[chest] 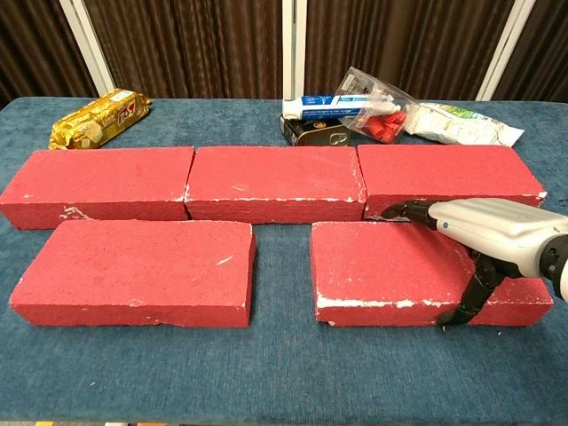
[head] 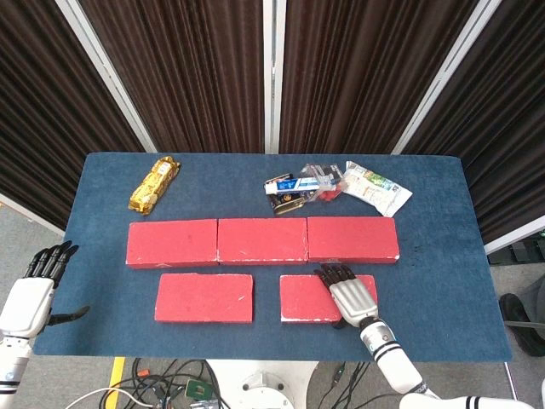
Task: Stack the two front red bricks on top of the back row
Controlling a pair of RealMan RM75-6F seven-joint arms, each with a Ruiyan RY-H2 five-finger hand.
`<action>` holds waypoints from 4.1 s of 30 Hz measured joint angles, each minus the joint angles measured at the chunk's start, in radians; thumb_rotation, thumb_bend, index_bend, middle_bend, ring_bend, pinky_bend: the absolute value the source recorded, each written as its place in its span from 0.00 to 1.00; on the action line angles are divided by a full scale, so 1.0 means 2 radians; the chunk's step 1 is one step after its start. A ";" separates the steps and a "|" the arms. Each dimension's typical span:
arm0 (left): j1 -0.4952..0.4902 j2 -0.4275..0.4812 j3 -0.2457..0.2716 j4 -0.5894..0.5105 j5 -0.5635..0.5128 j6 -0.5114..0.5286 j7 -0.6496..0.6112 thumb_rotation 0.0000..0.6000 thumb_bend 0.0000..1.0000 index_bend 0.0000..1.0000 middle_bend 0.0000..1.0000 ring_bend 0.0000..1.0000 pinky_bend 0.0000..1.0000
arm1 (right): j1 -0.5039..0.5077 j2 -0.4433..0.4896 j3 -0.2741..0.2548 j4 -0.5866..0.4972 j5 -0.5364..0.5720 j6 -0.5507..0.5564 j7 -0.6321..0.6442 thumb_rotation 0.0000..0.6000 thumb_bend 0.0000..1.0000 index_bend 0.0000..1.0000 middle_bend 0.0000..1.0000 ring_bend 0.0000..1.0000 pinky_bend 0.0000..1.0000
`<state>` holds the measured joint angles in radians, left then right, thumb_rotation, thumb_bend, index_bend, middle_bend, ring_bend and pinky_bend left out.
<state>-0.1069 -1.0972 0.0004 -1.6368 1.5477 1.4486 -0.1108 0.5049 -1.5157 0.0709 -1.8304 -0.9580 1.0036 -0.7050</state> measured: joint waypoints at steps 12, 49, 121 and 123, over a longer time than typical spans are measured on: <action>0.000 0.001 0.000 -0.001 -0.001 -0.001 0.001 1.00 0.05 0.00 0.00 0.00 0.00 | 0.036 0.010 -0.012 0.000 0.032 -0.023 0.007 1.00 0.00 0.00 0.01 0.00 0.00; 0.003 0.003 0.003 0.001 0.001 0.002 -0.002 1.00 0.05 0.00 0.00 0.00 0.00 | 0.139 0.064 0.075 -0.031 0.066 -0.021 0.031 1.00 0.10 0.00 0.12 0.12 0.32; 0.000 0.012 0.005 0.019 -0.002 -0.010 -0.038 1.00 0.05 0.00 0.00 0.00 0.00 | 0.334 -0.024 0.036 0.180 0.259 -0.113 0.073 1.00 0.10 0.00 0.07 0.06 0.26; -0.001 0.012 0.005 0.019 -0.002 -0.010 -0.038 1.00 0.05 0.00 0.00 0.00 0.00 | 0.334 -0.024 0.036 0.180 0.258 -0.113 0.075 1.00 0.10 0.00 0.05 0.04 0.26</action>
<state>-0.1079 -1.0739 0.0111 -1.5992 1.5439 1.4290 -0.1866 1.1721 -1.5631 0.1432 -1.4701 -0.4419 0.7772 -0.5551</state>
